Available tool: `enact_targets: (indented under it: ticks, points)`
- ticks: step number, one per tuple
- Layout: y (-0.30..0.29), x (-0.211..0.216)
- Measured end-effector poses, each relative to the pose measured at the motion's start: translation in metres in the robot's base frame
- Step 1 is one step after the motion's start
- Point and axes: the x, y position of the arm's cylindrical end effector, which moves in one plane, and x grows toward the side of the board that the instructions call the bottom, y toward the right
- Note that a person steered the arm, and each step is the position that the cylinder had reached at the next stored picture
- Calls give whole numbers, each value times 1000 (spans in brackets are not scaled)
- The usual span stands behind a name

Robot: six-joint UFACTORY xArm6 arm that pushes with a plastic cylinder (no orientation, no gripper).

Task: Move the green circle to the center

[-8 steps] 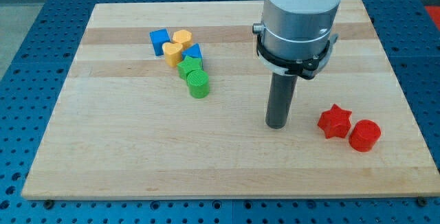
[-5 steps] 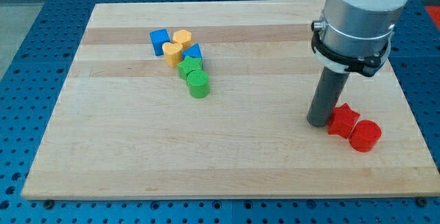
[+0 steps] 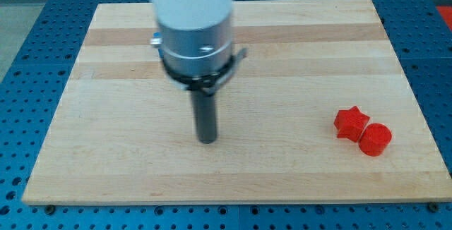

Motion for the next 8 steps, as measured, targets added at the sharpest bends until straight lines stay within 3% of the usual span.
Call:
enact_targets:
  ticks: [1, 3, 4, 5, 8]
  points:
    - [-49, 7]
    - [-55, -77]
    - [-55, -77]
    - [-38, -81]
    - [101, -101]
